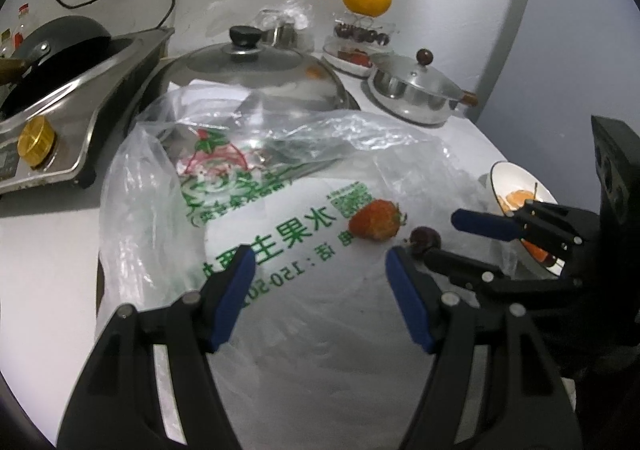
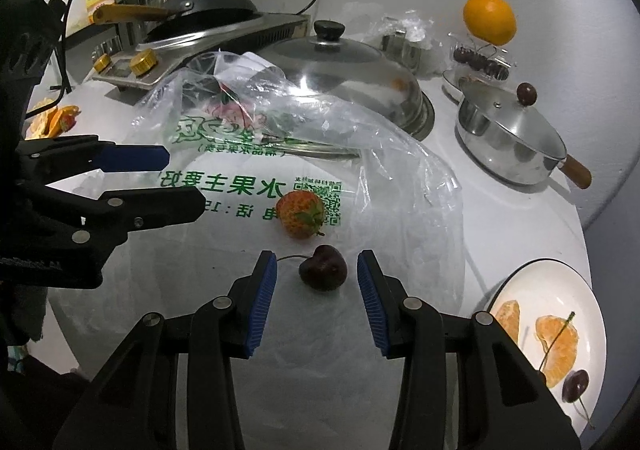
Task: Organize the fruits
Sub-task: 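Grasp the last dark cherry on the bag with the right tool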
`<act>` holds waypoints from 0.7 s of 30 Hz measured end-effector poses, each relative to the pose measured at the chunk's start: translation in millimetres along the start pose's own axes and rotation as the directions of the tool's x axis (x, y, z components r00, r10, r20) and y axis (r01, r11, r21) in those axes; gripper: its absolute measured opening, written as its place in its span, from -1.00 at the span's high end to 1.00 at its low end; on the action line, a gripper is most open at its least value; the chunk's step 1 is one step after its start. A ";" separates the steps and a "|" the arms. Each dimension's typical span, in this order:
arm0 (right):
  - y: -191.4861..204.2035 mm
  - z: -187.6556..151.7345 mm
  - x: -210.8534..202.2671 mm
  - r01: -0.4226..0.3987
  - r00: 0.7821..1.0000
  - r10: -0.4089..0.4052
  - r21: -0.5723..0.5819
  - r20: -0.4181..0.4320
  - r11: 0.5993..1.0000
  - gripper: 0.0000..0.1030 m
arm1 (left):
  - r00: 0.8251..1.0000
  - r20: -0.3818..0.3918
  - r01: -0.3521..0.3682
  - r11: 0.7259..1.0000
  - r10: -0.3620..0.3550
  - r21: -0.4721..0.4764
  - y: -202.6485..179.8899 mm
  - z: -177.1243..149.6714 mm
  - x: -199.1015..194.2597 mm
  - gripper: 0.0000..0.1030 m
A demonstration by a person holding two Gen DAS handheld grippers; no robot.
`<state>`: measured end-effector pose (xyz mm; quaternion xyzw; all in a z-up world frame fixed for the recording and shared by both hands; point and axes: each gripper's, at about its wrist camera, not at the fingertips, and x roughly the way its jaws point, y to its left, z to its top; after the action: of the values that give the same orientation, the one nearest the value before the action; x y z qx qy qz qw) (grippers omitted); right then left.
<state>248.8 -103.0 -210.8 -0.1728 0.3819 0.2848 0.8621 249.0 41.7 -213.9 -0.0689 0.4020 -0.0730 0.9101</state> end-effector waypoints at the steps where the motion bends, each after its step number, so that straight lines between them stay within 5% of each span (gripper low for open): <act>1: -1.1 0.1 2.3 0.000 1.000 0.000 -0.001 -0.005 1.000 0.14 | 1.000 -0.003 0.000 1.000 0.000 0.000 0.0 0.2 1.3 -0.34; 15: -7.3 -2.1 22.0 -0.010 0.999 0.008 -0.022 -0.046 1.000 0.14 | 1.000 -0.028 -0.011 1.000 0.012 0.019 -6.1 6.3 12.2 -0.34; 21: -5.4 -2.1 23.4 -0.036 0.999 0.034 -0.037 -0.041 0.999 0.39 | 0.999 -0.032 -0.016 0.999 0.017 0.030 -10.3 11.9 14.2 -0.34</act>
<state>263.8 -99.8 -229.4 -0.1883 0.3968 0.3033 0.8456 266.5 29.8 -214.3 -0.0506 0.4160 -0.0727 0.9050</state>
